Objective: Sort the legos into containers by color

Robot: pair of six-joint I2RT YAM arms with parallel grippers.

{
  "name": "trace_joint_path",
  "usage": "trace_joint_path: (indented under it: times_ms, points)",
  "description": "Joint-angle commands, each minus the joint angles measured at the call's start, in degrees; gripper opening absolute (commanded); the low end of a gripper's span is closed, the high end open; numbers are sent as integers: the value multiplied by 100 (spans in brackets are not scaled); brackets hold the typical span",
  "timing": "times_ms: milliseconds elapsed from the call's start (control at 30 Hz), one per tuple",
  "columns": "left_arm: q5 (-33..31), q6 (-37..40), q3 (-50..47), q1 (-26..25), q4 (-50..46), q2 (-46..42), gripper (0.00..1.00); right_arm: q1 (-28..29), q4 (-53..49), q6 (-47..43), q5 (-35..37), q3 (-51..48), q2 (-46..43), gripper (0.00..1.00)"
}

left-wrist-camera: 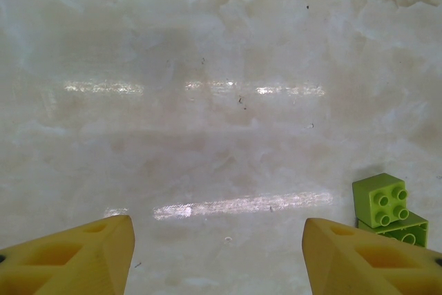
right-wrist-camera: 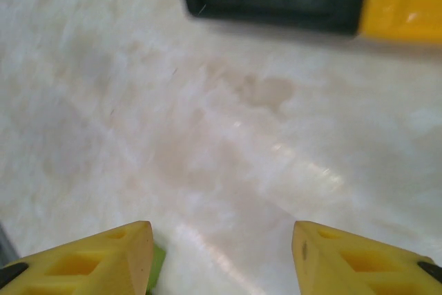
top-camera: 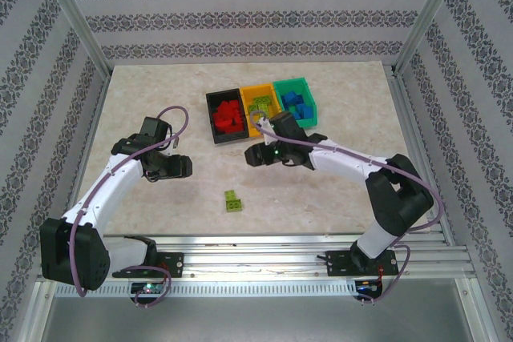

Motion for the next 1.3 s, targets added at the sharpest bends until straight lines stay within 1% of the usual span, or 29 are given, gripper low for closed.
trace_joint_path:
  times_ms: [0, 67, 167, 300, 367, 633, 833, 967, 1167, 1267]
  points:
    - [-4, 106, -15, 63, 77, 1, 66, 250, -133, 65, -505, -221, 23, 56]
    - [-21, 107, -12, 64, 70, -23, 65, 544, -116, 216, -421, -206, 143, 56]
    - [-30, 100, -17, 64, 74, -32, 66, 1028, -205, 418, -116, -14, 392, 56]
    - [-21, 89, -24, 64, 80, -39, 65, 1402, -267, 610, 192, 293, 792, 56]
    - [-19, 79, -34, 60, 79, -54, 65, 1542, -400, 667, 475, 442, 951, 56]
    - [-29, 79, -33, 63, 88, -91, 65, 1829, -844, 698, 1227, 778, 1183, 57]
    - [-27, 78, -35, 59, 80, -100, 65, 1946, -1035, 671, 1403, 988, 1413, 57]
    - [-30, 79, -33, 65, 88, -112, 65, 2100, -1316, 586, 1676, 1262, 1615, 57]
    - [-34, 79, -34, 58, 82, -110, 65, 2320, -1694, 441, 1902, 1717, 1955, 57]
    - [-39, 72, -32, 61, 81, -123, 66, 2360, -1773, 423, 1941, 1826, 2074, 56]
